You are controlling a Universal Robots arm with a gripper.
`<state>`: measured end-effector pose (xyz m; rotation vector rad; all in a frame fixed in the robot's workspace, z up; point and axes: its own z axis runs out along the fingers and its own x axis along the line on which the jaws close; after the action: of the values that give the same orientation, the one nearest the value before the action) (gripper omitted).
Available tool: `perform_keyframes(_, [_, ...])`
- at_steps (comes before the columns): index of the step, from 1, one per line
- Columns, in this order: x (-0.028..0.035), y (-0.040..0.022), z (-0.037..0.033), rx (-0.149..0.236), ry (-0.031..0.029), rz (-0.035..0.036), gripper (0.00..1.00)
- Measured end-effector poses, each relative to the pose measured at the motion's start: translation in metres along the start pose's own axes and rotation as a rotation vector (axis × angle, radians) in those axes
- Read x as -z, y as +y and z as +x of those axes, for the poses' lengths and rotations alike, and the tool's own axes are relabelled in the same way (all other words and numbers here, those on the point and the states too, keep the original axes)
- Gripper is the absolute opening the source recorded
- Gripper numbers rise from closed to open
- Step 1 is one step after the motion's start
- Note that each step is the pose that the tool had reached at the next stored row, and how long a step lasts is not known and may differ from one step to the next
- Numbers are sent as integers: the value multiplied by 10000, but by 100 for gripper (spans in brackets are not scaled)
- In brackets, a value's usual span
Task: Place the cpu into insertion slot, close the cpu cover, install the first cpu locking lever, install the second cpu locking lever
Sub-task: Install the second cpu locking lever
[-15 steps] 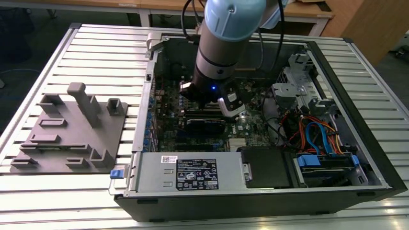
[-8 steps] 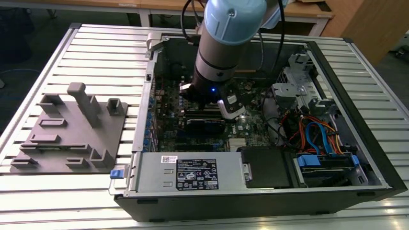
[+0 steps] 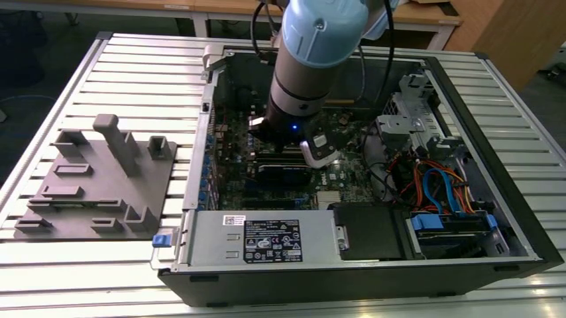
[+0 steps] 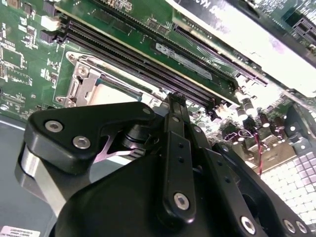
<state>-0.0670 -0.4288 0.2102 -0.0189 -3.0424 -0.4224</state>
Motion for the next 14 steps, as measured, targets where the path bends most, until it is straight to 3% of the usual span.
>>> perform_keyframes(4, [-19,-13,-1,-224,-62,-98,10])
perform_keyframes(12, [-59,-55,3,-370,-102,-270,10])
perform_keyframes(14, [-63,-61,2,-389,-104,-400,10])
